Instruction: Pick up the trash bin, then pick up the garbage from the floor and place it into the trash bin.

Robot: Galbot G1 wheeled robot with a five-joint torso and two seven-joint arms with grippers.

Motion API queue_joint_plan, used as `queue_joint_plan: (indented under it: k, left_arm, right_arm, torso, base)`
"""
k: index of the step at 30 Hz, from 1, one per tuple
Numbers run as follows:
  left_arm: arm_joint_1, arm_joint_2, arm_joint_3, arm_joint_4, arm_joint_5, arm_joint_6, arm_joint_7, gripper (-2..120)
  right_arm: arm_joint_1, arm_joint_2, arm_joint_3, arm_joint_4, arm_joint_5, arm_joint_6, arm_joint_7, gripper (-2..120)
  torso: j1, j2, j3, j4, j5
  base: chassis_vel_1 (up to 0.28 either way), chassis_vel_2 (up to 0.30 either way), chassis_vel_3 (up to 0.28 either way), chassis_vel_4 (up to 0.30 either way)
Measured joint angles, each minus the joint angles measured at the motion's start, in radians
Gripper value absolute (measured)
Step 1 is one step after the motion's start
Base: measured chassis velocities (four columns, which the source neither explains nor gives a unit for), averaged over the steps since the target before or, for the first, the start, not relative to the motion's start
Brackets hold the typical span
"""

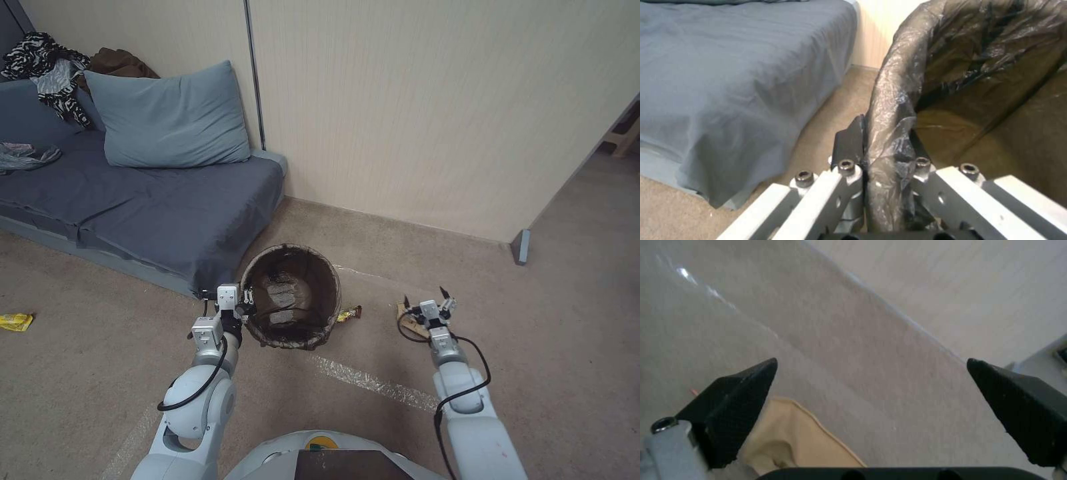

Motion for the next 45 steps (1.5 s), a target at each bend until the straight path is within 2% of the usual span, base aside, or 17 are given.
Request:
queue_joint_plan:
  k: [3,4,6,22,24,25,26,28,30,34,40,44,45]
  left_arm:
    - [-0.001,0.001,0.0,0.0,0.0,0.001,0.0,6]
    - [-0.001,0.001,0.0,0.0,0.0,0.001,0.0,6]
    - [-0.002,0.001,-0.001,0.0,-0.001,0.001,0.0,6]
    - [-0.004,0.001,-0.003,0.0,-0.002,0.002,-0.002,6]
    - [-0.004,0.001,-0.003,0.0,-0.002,0.003,-0.002,6]
    - [-0.004,0.0,-0.003,0.0,-0.002,0.003,-0.003,6]
    - [-0.004,0.0,-0.003,0.0,-0.002,0.003,-0.003,6]
    - [-0.004,0.0,-0.004,0.0,-0.001,0.003,-0.003,6]
    - [-0.004,0.0,-0.002,0.0,-0.001,0.003,-0.003,6]
    - [-0.004,0.0,-0.002,0.0,0.0,0.003,-0.003,6]
    - [-0.004,-0.001,0.0,0.0,0.002,0.004,-0.003,6]
    - [-0.005,-0.001,0.0,0.0,0.003,0.004,-0.003,6]
    - [-0.005,-0.001,-0.001,-0.001,0.003,0.004,-0.003,6]
  right_arm:
    - [0.056,-0.088,0.027,-0.127,-0.016,-0.136,-0.036,100]
    - [0.056,-0.088,0.027,-0.127,-0.016,-0.136,-0.036,100]
    - [0.079,-0.124,0.039,-0.18,-0.023,-0.194,-0.052,100]
    - [0.081,-0.131,0.042,-0.201,-0.029,-0.197,-0.058,100]
    - [0.08,-0.133,0.046,-0.215,-0.037,-0.186,-0.063,100]
    - [0.078,-0.151,0.066,-0.297,-0.076,-0.141,-0.089,100]
    - [0.078,-0.151,0.066,-0.297,-0.076,-0.141,-0.089,100]
    - [0.073,-0.161,0.079,-0.347,-0.1,-0.117,-0.105,100]
    - [0.073,-0.167,0.085,-0.368,-0.11,-0.102,-0.112,100]
    - [0.073,-0.167,0.086,-0.372,-0.112,-0.098,-0.114,100]
    - [0.072,-0.167,0.09,-0.38,-0.121,-0.085,-0.126,100]
    - [0.072,-0.16,0.117,-0.428,-0.177,0.011,-0.201,100]
    - [0.071,-0.159,0.119,-0.436,-0.183,0.018,-0.207,100]
  torso:
    - [0.0,0.0,0.0,0.0,0.0004]
    - [0.0,0.0,0.0,0.0,0.0004]
    - [0.0,0.0,0.0,-0.0003,0.0001]
    - [0.0,0.0,0.0,-0.0002,0.0001]
    - [0.0,0.0,0.0,0.0,-0.0001]
    - [0.0,0.0,0.0,0.0006,0.0002]
    - [0.0,0.0,0.0,0.0006,0.0002]
    - [0.0,0.0,0.0,-0.0006,0.0004]
    - [0.0,0.0,0.0,-0.0007,0.0003]
    - [0.0,0.0,0.0,0.0004,0.0]
    - [0.0,0.0,0.0,-0.0002,0.0001]
    - [0.0,0.0,0.0,0.0002,0.0]
    - [0.0,0.0,0.0,-0.0003,0.0008]
  base:
    - [0.0,0.0,0.0,0.0]
    - [0.0,0.0,0.0,0.0]
    - [0.0,0.0,0.0,0.0]
    - [0.0,0.0,0.0,0.0]
    - [0.0,0.0,0.0,0.0]
    - [0.0,0.0,0.0,0.0]
    - [0.0,0.0,0.0,0.0]
    - [0.0,0.0,0.0,0.0]
    - [0.0,0.0,0.0,0.0]
    - [0.0,0.0,0.0,0.0]
    - [0.0,0.0,0.0,0.0]
    - [0.0,0.0,0.0,0.0]
    - [0.0,0.0,0.0,0.0]
